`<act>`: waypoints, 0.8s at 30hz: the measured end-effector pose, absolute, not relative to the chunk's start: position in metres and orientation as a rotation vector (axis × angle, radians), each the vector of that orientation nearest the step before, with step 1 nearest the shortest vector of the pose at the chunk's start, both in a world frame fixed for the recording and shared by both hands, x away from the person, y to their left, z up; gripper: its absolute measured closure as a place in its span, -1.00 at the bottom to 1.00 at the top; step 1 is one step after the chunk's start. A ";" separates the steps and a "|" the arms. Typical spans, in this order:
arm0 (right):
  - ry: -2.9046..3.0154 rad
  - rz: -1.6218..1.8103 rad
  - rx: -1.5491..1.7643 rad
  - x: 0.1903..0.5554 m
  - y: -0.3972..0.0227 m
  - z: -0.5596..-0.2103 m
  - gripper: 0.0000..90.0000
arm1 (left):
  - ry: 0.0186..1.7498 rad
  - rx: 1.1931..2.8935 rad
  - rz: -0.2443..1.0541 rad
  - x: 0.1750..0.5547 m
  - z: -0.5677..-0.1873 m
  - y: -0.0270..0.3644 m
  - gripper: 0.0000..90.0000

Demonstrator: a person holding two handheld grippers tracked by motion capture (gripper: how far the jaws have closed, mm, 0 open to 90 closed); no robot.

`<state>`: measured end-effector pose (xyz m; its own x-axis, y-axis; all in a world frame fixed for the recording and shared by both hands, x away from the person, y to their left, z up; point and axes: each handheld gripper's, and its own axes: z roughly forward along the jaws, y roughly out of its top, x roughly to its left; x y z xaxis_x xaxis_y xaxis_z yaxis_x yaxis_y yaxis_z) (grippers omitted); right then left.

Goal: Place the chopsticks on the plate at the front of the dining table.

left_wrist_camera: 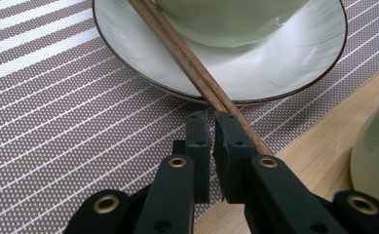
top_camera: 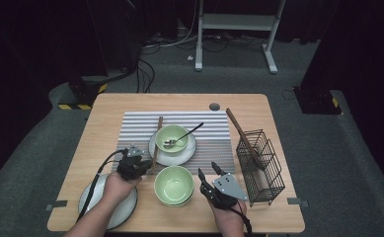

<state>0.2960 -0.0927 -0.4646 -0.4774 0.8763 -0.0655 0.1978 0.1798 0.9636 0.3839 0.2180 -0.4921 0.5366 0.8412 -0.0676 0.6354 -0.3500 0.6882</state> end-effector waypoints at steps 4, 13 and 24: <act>1.808 1.331 1.017 0.296 -0.092 -0.464 0.10 | 1.188 2.104 0.392 0.384 -0.492 0.217 0.87; 1.811 1.330 1.014 0.296 -0.092 -0.465 0.10 | 1.188 2.104 0.392 0.384 -0.492 0.217 0.86; 1.812 1.331 1.010 0.296 -0.092 -0.465 0.10 | 1.190 2.104 0.395 0.384 -0.492 0.217 0.83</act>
<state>0.2955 -0.0921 -0.4647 -0.4804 0.8745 -0.0667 0.1978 0.1822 0.9632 0.3844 0.2169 -0.4920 0.5360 0.8417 -0.0653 0.6360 -0.3517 0.6868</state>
